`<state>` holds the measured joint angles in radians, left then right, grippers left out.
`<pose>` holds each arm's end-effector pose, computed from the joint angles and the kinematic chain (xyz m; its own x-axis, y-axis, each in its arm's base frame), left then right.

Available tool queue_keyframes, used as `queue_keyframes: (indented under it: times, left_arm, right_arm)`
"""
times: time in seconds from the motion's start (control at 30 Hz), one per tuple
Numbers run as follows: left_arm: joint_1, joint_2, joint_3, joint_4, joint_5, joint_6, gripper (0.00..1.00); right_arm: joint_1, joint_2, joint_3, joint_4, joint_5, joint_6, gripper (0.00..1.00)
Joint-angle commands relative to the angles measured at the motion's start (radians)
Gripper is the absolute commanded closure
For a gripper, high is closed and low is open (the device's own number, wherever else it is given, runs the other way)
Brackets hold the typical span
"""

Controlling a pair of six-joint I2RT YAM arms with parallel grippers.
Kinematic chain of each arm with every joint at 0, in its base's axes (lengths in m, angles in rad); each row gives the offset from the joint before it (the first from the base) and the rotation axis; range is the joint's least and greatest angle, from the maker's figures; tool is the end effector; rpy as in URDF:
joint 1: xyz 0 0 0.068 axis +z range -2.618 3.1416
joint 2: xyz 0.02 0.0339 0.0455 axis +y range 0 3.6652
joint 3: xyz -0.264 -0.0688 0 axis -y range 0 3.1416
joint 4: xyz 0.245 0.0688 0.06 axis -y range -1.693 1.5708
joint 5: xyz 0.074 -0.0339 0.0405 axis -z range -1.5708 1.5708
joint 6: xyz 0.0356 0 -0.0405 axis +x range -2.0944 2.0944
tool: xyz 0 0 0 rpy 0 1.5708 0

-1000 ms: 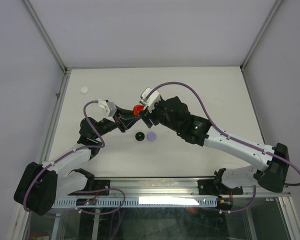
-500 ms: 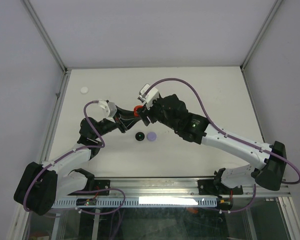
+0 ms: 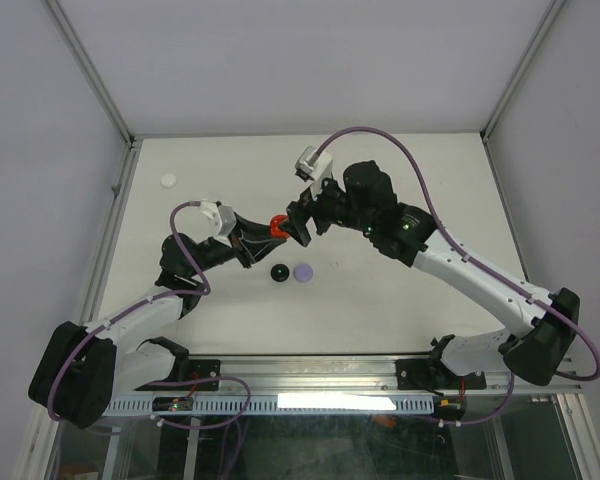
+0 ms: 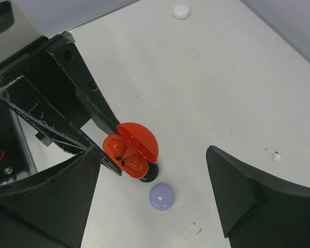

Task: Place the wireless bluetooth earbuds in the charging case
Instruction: Close the charging case.

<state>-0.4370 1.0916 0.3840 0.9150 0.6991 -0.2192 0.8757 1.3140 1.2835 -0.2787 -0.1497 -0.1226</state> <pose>0.1919 -0.1149 0.2550 -0.0124 -0.1779 -0.9840 0.9137 0.3978 -0.0834 0.1904 0.2366 0.3881 -0.0894 -0.2961 -0.9510 -0.8678 0.4917 -0.0715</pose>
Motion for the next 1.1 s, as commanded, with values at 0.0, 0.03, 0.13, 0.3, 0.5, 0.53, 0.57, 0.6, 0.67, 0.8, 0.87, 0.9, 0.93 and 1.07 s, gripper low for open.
queue_keyframes:
  times: [0.0, 0.03, 0.13, 0.3, 0.5, 0.53, 0.57, 0.6, 0.67, 0.8, 0.87, 0.9, 0.93, 1.07]
  left_arm:
    - [0.003, 0.001, 0.034, 0.087, 0.085, 0.011, 1.0]
    - [0.003, 0.003, 0.033, 0.099, 0.096, 0.007, 1.0]
    - [0.003, 0.008, 0.029, 0.126, 0.124, -0.005, 1.0]
    - [0.001, 0.01, 0.027, 0.139, 0.134, -0.013, 1.0]
    - [0.001, 0.014, 0.032, 0.125, 0.1, -0.036, 1.0]
    - [0.001, 0.017, 0.033, 0.123, 0.098, -0.042, 1.0]
    - [0.0, 0.02, 0.036, 0.12, 0.096, -0.045, 1.0]
    - [0.002, 0.023, 0.037, 0.113, 0.093, -0.048, 1.0]
    - [0.001, 0.024, 0.043, 0.098, 0.086, -0.049, 1.0]
    - [0.001, 0.031, 0.047, 0.079, 0.067, -0.058, 1.0]
    - [0.001, 0.039, 0.05, 0.074, 0.063, -0.066, 1.0]
    - [0.001, 0.044, 0.051, 0.074, 0.062, -0.072, 1.0]
    - [0.001, 0.049, 0.053, 0.073, 0.06, -0.078, 1.0]
    - [0.001, 0.076, 0.063, 0.051, 0.036, -0.104, 1.0]
  right_arm:
    - [-0.048, 0.006, 0.054, -0.009, -0.257, 0.06, 0.13]
    - [-0.054, 0.01, 0.053, -0.008, -0.285, 0.064, 0.13]
    - [-0.073, 0.031, 0.047, 0.005, -0.361, 0.074, 0.11]
    - [-0.086, 0.062, 0.052, 0.002, -0.476, 0.081, 0.1]
    - [-0.089, 0.057, 0.056, -0.028, -0.598, 0.054, 0.1]
    - [-0.089, 0.05, 0.053, -0.03, -0.605, 0.048, 0.11]
    - [-0.09, 0.039, 0.046, -0.032, -0.603, 0.042, 0.11]
    - [-0.09, 0.028, 0.04, -0.033, -0.598, 0.036, 0.11]
    - [-0.093, 0.004, 0.027, -0.038, -0.579, 0.023, 0.11]
    - [-0.099, -0.034, 0.005, -0.051, -0.549, 0.007, 0.11]
    - [-0.1, -0.049, -0.009, -0.052, -0.549, -0.001, 0.11]
    - [-0.101, -0.059, -0.016, -0.051, -0.55, -0.004, 0.11]
    - [-0.102, -0.067, -0.022, -0.048, -0.546, -0.005, 0.11]
    - [-0.102, -0.104, -0.051, -0.039, -0.43, 0.004, 0.11]
